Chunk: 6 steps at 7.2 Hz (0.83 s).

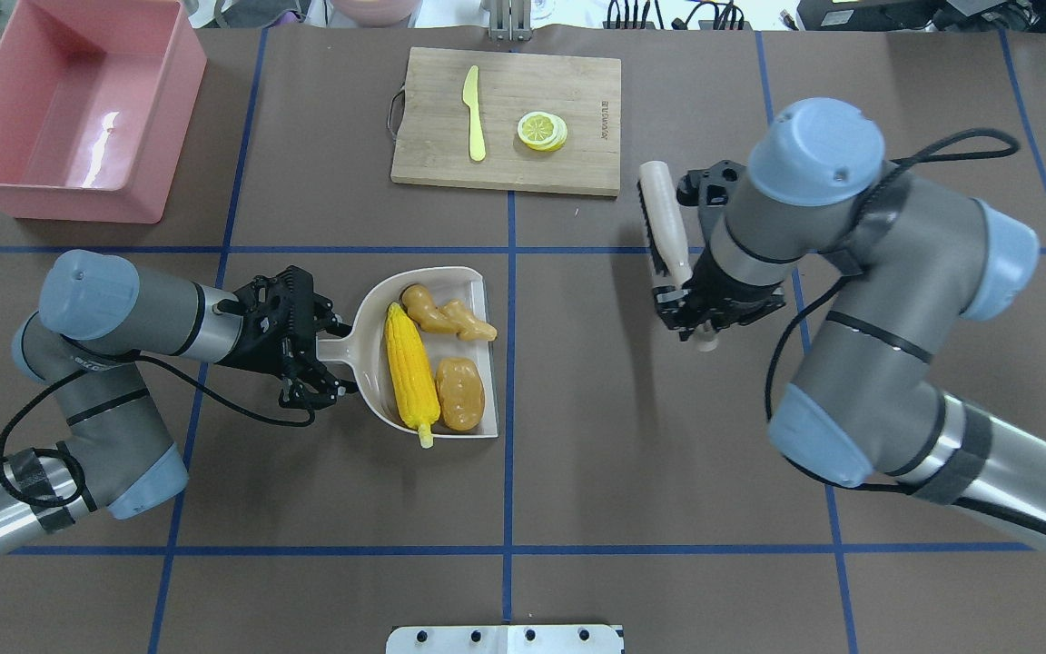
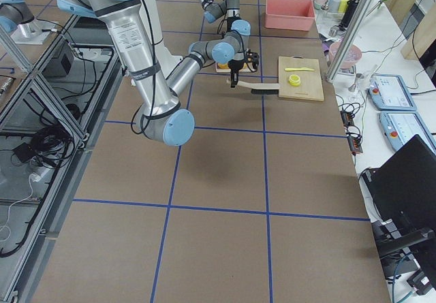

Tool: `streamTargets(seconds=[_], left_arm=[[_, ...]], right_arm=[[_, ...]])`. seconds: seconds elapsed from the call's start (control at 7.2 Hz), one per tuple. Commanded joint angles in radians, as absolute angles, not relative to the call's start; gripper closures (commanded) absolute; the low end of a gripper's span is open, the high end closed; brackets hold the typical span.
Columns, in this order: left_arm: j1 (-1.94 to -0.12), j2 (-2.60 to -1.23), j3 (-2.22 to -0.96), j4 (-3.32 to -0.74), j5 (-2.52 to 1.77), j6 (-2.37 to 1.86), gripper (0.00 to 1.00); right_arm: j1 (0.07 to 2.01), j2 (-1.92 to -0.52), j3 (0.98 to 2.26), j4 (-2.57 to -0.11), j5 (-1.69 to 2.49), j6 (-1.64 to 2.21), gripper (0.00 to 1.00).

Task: Sweep and dump trash into bin
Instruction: 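Move the brush back to its spot with the right gripper and release it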

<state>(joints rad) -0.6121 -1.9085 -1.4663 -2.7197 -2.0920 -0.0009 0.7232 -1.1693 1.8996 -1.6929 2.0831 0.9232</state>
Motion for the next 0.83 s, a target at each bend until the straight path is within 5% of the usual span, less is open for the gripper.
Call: streamTargets(seconds=[0.0,0.42,0.69], left_arm=[[-0.612,-1.908,-1.468,-2.720,-2.091,0.011,0.53],[-0.612,-1.908,-1.471,-2.721,-2.091,0.011,0.68],[-0.612,-1.908,-1.492,-2.718,-2.092,0.009,0.70]], right_arm=[[0.890,-1.401,1.933,-1.643,2.107,0.707,1.00],[1.015,-1.806,1.950,-1.251,2.187,0.676,1.00],[1.028,-1.928,1.947,-1.125,2.200,0.689,1.00]])
